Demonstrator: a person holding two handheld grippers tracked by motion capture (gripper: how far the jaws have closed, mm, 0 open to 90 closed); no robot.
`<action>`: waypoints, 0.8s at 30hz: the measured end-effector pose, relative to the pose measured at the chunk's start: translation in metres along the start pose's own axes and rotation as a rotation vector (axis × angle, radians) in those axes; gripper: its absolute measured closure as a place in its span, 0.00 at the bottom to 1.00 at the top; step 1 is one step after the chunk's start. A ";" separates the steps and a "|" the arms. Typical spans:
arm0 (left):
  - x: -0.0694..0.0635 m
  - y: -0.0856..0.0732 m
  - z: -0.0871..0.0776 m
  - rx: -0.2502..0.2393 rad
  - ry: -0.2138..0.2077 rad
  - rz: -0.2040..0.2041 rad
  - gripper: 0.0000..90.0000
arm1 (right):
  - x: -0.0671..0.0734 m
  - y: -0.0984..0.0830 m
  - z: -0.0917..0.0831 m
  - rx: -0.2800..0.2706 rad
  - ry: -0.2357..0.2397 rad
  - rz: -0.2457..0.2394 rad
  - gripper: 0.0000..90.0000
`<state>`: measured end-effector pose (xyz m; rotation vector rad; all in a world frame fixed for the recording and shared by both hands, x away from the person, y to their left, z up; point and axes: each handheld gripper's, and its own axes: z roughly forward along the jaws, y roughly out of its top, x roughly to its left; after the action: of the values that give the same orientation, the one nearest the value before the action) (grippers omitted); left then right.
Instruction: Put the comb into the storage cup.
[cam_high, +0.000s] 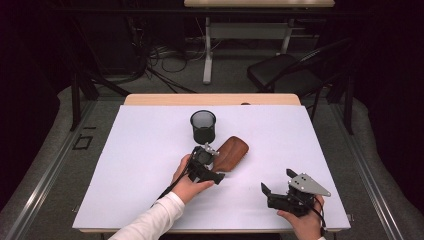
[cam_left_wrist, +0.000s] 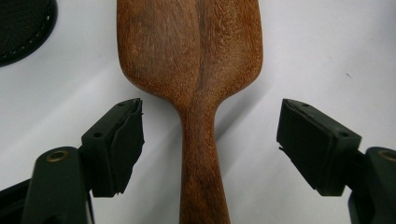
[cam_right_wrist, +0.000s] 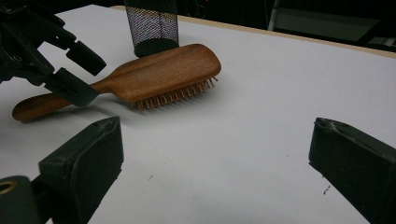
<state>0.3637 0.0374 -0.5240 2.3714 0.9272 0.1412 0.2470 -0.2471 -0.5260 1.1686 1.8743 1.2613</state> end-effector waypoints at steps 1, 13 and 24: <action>0.000 0.000 0.000 0.004 0.001 0.002 0.27 | 0.000 0.000 0.000 0.000 0.000 0.001 0.03; 0.000 0.002 0.006 0.018 0.015 -0.001 0.39 | 0.000 0.000 0.000 0.003 0.003 -0.003 0.04; 0.003 0.003 0.011 0.066 0.033 -0.018 0.48 | 0.000 0.000 0.001 0.004 0.005 0.004 0.04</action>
<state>0.3715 0.0324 -0.5315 2.4267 0.9829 0.1458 0.2472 -0.2466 -0.5265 1.1728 1.8800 1.2639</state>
